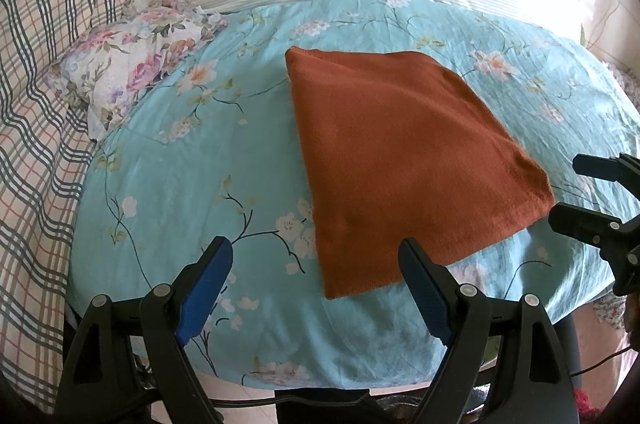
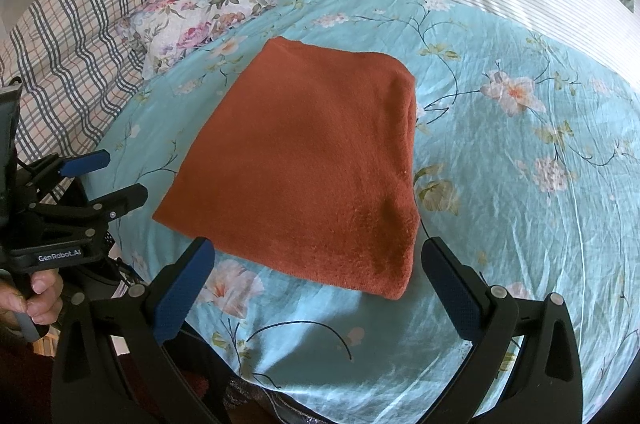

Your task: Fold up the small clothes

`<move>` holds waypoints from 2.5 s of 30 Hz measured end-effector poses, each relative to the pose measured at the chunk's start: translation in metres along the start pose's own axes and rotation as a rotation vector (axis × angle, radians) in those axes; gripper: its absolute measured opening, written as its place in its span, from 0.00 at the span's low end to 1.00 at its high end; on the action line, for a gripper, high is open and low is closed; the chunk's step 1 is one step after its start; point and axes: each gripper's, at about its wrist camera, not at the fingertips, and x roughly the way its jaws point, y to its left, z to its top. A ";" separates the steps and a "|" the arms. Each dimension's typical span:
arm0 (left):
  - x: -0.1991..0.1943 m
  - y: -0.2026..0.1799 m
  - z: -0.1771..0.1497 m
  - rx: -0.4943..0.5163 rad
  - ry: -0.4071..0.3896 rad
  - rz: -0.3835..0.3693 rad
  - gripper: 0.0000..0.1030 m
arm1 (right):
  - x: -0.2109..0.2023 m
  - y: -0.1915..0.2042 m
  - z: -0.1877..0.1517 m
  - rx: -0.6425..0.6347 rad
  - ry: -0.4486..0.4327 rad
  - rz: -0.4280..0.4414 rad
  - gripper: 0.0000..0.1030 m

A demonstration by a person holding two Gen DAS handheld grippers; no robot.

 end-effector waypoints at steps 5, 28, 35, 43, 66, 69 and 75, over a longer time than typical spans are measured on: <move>0.000 0.000 0.001 -0.001 -0.001 -0.001 0.83 | 0.000 0.000 0.000 0.001 -0.001 0.001 1.00; -0.004 -0.003 0.002 -0.007 -0.008 0.006 0.83 | -0.005 0.006 0.008 -0.005 -0.012 0.000 1.00; -0.004 -0.002 0.003 -0.008 -0.010 0.004 0.83 | -0.005 0.009 0.009 -0.005 -0.014 -0.003 1.00; -0.004 -0.001 0.004 -0.007 -0.010 0.002 0.83 | -0.005 0.009 0.011 -0.005 -0.017 -0.002 1.00; -0.004 0.000 0.007 -0.013 -0.008 0.001 0.83 | -0.004 0.010 0.014 -0.004 -0.019 -0.005 1.00; -0.004 0.000 0.007 -0.012 -0.008 0.001 0.83 | -0.004 0.009 0.013 -0.005 -0.018 -0.004 1.00; -0.003 0.000 0.009 -0.013 -0.012 0.005 0.83 | -0.004 0.006 0.017 -0.003 -0.019 -0.005 1.00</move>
